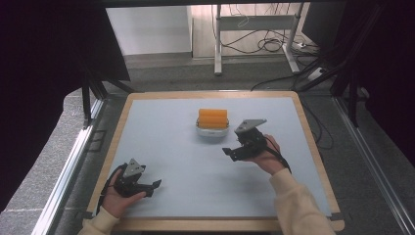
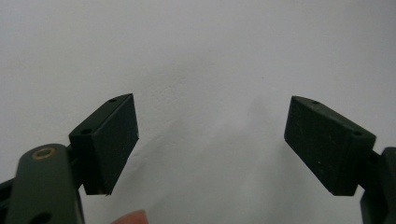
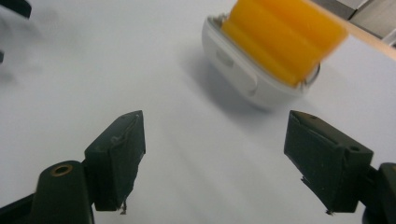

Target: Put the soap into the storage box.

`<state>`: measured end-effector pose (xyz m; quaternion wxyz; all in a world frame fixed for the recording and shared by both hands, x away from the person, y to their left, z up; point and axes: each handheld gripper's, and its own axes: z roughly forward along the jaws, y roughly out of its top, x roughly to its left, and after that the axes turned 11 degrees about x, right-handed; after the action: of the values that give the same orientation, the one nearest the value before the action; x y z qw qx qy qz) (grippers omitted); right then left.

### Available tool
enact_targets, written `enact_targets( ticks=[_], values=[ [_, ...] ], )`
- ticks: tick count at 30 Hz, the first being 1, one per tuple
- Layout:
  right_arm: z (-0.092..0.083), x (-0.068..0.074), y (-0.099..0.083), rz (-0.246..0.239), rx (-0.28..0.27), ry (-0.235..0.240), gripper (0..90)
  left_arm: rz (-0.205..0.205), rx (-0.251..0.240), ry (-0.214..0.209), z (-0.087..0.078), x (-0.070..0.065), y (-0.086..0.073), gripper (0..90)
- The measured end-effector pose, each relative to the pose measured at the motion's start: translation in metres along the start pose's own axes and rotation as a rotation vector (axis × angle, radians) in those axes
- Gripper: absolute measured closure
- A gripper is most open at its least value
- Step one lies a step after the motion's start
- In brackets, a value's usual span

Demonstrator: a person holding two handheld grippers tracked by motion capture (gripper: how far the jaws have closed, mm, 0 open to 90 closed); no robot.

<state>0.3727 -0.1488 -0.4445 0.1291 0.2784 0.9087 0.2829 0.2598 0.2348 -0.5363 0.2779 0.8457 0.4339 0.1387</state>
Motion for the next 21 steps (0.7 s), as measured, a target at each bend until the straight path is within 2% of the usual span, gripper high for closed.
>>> enact_targets(
  ticks=[4, 10, 15, 21],
  values=[
    [-0.010, 0.010, -0.034, 0.013, -0.009, -0.020, 20.7, 0.001, -0.001, 0.000, 0.000, 0.000, 0.001, 17.9],
    [-0.015, 0.017, -0.071, 0.055, -0.016, -0.021, 20.8, -0.001, 0.002, 0.002, 0.001, 0.001, 0.002, 17.9],
    [-0.012, 0.017, -0.084, 0.089, -0.010, -0.027, 20.8, -0.001, 0.001, 0.004, 0.002, 0.001, 0.003, 17.9],
    [-0.011, 0.015, -0.087, 0.100, -0.046, -0.061, 20.7, 0.005, -0.006, 0.002, 0.000, 0.001, 0.004, 17.9]
  ],
)
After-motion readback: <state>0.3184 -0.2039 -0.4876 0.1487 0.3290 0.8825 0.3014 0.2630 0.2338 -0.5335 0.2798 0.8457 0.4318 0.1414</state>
